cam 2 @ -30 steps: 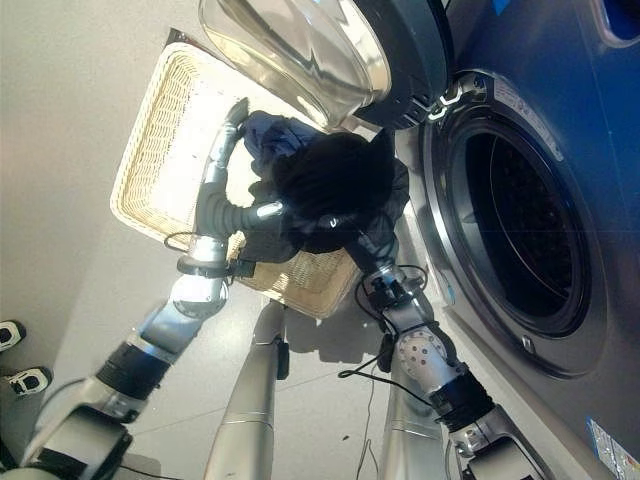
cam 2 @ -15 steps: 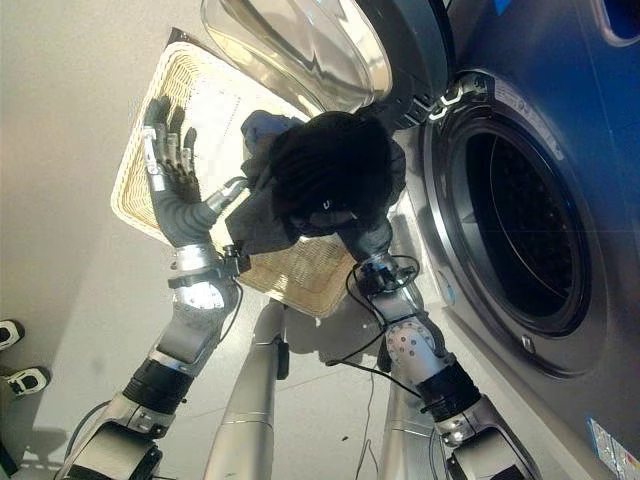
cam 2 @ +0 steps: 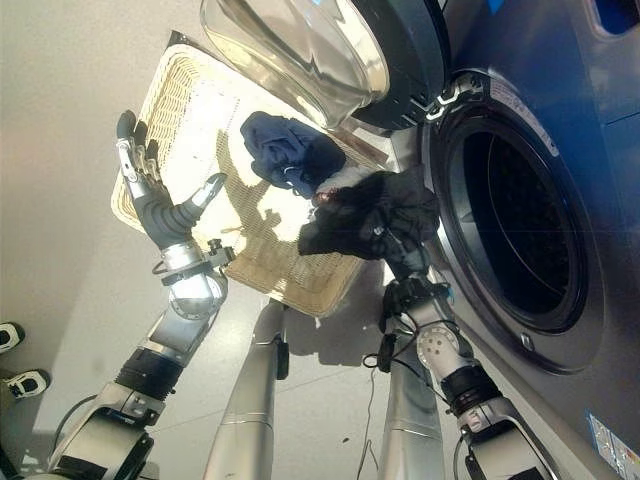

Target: Put the clothes into the washing machine.

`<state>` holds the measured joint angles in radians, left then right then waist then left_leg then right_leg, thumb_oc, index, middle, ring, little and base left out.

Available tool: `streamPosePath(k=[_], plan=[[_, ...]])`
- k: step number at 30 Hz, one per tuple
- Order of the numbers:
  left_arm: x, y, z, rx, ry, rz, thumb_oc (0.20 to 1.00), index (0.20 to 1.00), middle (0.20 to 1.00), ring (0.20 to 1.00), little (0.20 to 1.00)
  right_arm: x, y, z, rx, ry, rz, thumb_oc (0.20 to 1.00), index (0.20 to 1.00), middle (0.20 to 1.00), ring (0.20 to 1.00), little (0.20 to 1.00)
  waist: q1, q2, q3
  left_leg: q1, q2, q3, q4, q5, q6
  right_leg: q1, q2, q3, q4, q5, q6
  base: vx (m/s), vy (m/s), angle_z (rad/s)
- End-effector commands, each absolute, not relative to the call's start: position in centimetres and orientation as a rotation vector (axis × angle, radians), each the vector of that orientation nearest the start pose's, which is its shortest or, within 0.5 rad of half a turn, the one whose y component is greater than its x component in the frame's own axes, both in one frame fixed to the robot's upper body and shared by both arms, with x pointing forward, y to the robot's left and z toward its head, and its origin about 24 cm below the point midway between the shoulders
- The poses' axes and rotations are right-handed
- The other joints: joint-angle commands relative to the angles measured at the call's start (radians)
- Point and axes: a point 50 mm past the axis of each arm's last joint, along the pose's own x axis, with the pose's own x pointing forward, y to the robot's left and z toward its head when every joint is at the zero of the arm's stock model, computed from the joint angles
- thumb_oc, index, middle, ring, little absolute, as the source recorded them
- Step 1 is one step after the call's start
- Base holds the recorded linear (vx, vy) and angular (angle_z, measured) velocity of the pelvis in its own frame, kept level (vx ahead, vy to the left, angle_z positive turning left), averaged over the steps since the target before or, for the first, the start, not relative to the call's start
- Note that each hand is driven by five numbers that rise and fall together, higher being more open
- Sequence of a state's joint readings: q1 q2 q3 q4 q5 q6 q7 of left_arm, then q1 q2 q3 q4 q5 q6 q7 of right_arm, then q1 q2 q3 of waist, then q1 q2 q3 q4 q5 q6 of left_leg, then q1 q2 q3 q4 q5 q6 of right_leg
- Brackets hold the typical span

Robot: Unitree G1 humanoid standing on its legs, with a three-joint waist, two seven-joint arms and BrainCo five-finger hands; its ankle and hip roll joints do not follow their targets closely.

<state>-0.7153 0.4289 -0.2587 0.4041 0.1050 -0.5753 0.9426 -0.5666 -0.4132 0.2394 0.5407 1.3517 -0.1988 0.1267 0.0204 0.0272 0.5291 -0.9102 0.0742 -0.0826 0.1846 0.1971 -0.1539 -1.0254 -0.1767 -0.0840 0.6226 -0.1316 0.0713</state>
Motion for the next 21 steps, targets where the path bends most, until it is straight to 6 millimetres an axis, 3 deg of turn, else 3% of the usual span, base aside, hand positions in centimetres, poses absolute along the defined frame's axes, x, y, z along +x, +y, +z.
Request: streamPosePath(k=[1, 2, 3, 6, 8, 10, 11, 12, 14, 15, 16, 18, 21], plan=[[33.9, 17.4, 23.5, 0.317, -1.078, 0.523, 1.0, 1.0, 1.0, 1.0, 1.0, 35.9, -21.9, 12.9, 0.911, -0.288, 0.076, 0.2, 0.2, 0.2, 0.2, 0.2, -0.011, -0.025, -0.009, -0.019, -0.09, 0.057, 0.115, -0.097, 0.065, 0.054, 0.086, -0.05, -0.249, 0.212, 0.044, 0.0, 0.036, -0.01], [34.1, 17.4, 23.5, 0.351, -1.071, 0.524, 1.0, 1.0, 1.0, 1.0, 1.0, 36.0, -22.1, 12.8, 0.913, -0.281, 0.055, 0.2, 0.2, 0.2, 0.2, 0.2, -0.011, -0.026, -0.009, -0.02, -0.088, 0.058, 0.116, -0.096, 0.065, 0.052, 0.086, -0.05, -0.248, 0.213, 0.044, 0.0, 0.044, -0.06], [35.0, 17.6, 23.5, 0.495, -1.033, 0.522, 1.0, 1.0, 1.0, 1.0, 1.0, 36.4, -23.9, 12.8, 0.926, -0.273, -0.041, 0.2, 0.2, 0.2, 0.2, 0.2, -0.015, -0.026, -0.009, -0.024, -0.082, 0.063, 0.118, -0.098, 0.062, 0.048, 0.087, -0.047, -0.246, 0.214, 0.044, 0.0, 0.03, -0.08], [36.4, 18.0, 23.8, 0.675, -0.978, 0.496, 1.0, 1.0, 1.0, 1.0, 1.0, 36.7, -27.2, 13.2, 0.965, -0.283, -0.192, 0.2, 0.2, 0.2, 0.2, 0.2, -0.016, -0.025, -0.009, -0.028, -0.077, 0.066, 0.124, -0.1, 0.059, 0.043, 0.09, -0.045, -0.243, 0.216, 0.044, 0.01, 0.028, -0.11], [37.2, 18.5, 24.0, 0.815, -0.929, 0.463, 1.0, 1.0, 1.0, 1.0, 1.0, 36.5, -30.9, 14.7, 0.966, -0.334, -0.35, 0.2, 0.2, 0.2, 0.2, 0.2, -0.017, -0.023, -0.009, -0.03, -0.073, 0.067, 0.129, -0.104, 0.056, 0.042, 0.092, -0.041, -0.242, 0.218, 0.045, 0.01, 0.027, -0.07], [38.0, 19.0, 23.9, 0.939, -0.878, 0.435, 1.0, 1.0, 1.0, 1.0, 1.0, 35.7, -34.7, 17.4, 0.993, -0.446, -0.525, 0.2, 0.2, 0.2, 0.2, 0.2, -0.018, -0.021, -0.009, -0.032, -0.069, 0.067, 0.137, -0.111, 0.054, 0.041, 0.094, -0.035, -0.246, 0.224, 0.047, 0.01, 0.021, -0.06], [38.2, 19.1, 23.7, 0.958, -0.857, 0.423, 1.0, 1.0, 1.0, 1.0, 1.0, 35.4, -35.7, 18.6, 1.003, -0.485, -0.564, 0.2, 0.2, 0.2, 0.2, 0.2, -0.018, -0.02, -0.009, -0.036, -0.067, 0.067, 0.141, -0.114, 0.054, 0.039, 0.095, -0.033, -0.246, 0.225, 0.048, 0.0, 0.017, -0.07], [38.3, 19.4, 23.2, 1.017, -0.84, 0.405, 1.0, 1.0, 1.0, 1.0, 1.0, 34.1, -37.8, 20.8, 1.016, -0.634, -0.709, 0.2, 0.2, 0.2, 0.2, 0.2, -0.02, -0.021, -0.009, -0.039, -0.064, 0.067, 0.144, -0.119, 0.054, 0.037, 0.095, -0.03, -0.246, 0.226, 0.05, 0.01, 0.014, -0.1], [38.4, 20.0, 22.6, 1.057, -0.807, 0.384, 1.0, 1.0, 1.0, 1.0, 1.0, 32.5, -38.9, 23.2, 1.026, -0.808, -0.844, 0.2, 0.2, 0.2, 0.2, 0.2, -0.024, -0.024, -0.009, -0.052, -0.057, 0.068, 0.145, -0.122, 0.053, 0.025, 0.1, -0.028, -0.243, 0.226, 0.051, 0.0, 0.027, -0.08], [38.5, 20.2, 22.7, 1.076, -0.795, 0.374, 1.0, 1.0, 1.0, 1.0, 1.0, 32.2, -38.9, 24.2, 1.012, -0.856, -0.875, 0.266, 0.266, 0.266, 0.266, 0.266, -0.027, -0.026, -0.009, -0.055, -0.055, 0.07, 0.138, -0.121, 0.052, 0.021, 0.1, -0.028, -0.246, 0.227, 0.054, -0.02, 0.057, 0.0], [39.0, 20.1, 23.3, 1.1, -0.759, 0.332, 1.0, 1.0, 1.0, 1.0, 1.0, 31.9, -38.7, 26.8, 0.957, -0.905, -0.893, 1.0, 1.0, 1.0, 1.0, 1.0, -0.031, -0.028, -0.009, -0.066, -0.054, 0.07, 0.133, -0.123, 0.05, 0.01, 0.097, -0.027, -0.252, 0.229, 0.057, -0.03, 0.073, 0.03], [39.3, 20.2, 24.4, 1.159, -0.736, 0.319, 1.0, 1.0, 1.0, 1.0, 1.0, 31.8, -38.4, 29.1, 0.89, -0.925, -0.883, 1.0, 1.0, 1.0, 1.0, 1.0, -0.039, -0.03, -0.009, -0.081, -0.054, 0.064, 0.131, -0.123, 0.05, -0.005, 0.1, -0.02, -0.257, 0.234, 0.057, -0.02, 0.063, -0.03], [39.7, 20.4, 25.9, 1.236, -0.713, 0.302, 1.0, 1.0, 1.0, 1.0, 1.0, 31.5, -39.5, 29.7, 0.849, -0.908, -0.859, 1.0, 1.0, 1.0, 1.0, 1.0, -0.045, -0.035, -0.009, -0.091, -0.054, 0.057, 0.124, -0.122, 0.051, -0.014, 0.105, -0.014, -0.259, 0.232, 0.057, -0.01, 0.032, -0.02]])
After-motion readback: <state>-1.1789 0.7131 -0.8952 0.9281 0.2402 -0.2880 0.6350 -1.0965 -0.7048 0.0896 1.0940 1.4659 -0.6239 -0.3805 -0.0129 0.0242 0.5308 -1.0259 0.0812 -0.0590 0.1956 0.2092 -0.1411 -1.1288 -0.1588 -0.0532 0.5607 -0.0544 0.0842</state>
